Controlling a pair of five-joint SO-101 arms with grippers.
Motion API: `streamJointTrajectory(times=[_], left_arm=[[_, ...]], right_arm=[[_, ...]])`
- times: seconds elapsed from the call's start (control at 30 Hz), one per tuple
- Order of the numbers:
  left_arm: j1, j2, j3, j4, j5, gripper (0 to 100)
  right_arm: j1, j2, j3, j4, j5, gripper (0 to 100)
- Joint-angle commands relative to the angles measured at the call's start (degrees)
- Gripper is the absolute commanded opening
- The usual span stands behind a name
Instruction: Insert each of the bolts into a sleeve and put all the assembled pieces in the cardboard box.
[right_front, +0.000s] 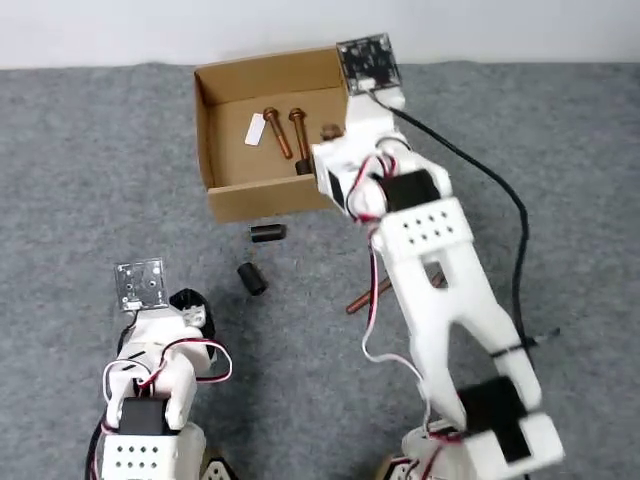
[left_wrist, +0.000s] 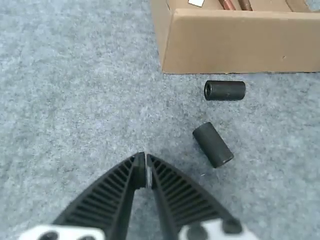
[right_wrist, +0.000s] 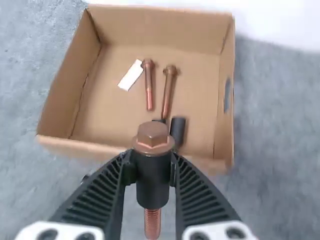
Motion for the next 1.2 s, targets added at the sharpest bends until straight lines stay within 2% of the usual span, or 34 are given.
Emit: streamJointTrajectory(times=[0.0,0.37,0.47,0.53,0.67,0.77,0.9,1.07,1.17], left_arm=[[-0.44,-0.44,-0.31,-1.67,0.88,1],[-0.44,-0.44,-0.31,-1.67,0.88,1],[-0.44,-0.44,-0.31,-1.67,0.88,1],[-0.44,-0.44,-0.31,-1.67,0.88,1],[-0.44,-0.44,-0.31,-1.76,0.88,1],[-0.44,-0.44,-0.31,-1.85,0.88,1],[-0.44,-0.44,-0.31,-1.93,0.88,1],[-0.44,-0.53,-0.31,-2.02,0.88,1],[-0.44,-0.53,-0.31,-2.02,0.88,1]], right_arm=[[0.75,3.12,-6.86,-4.70,4.66,0.8],[-0.57,18.07,-12.75,-24.75,27.43,1.3],[-0.75,20.70,-12.75,-26.42,32.09,2.7],[-1.10,21.41,-12.75,-25.27,33.93,8.0],[-1.54,21.32,-12.75,-21.41,34.90,18.4],[-1.98,20.79,-12.75,-18.51,34.64,13.6],[-3.74,18.24,-12.75,-11.56,34.64,0.5],[-5.58,14.90,-12.75,-1.54,34.02,0.8],[-6.64,12.88,-12.75,2.33,28.04,0.9]])
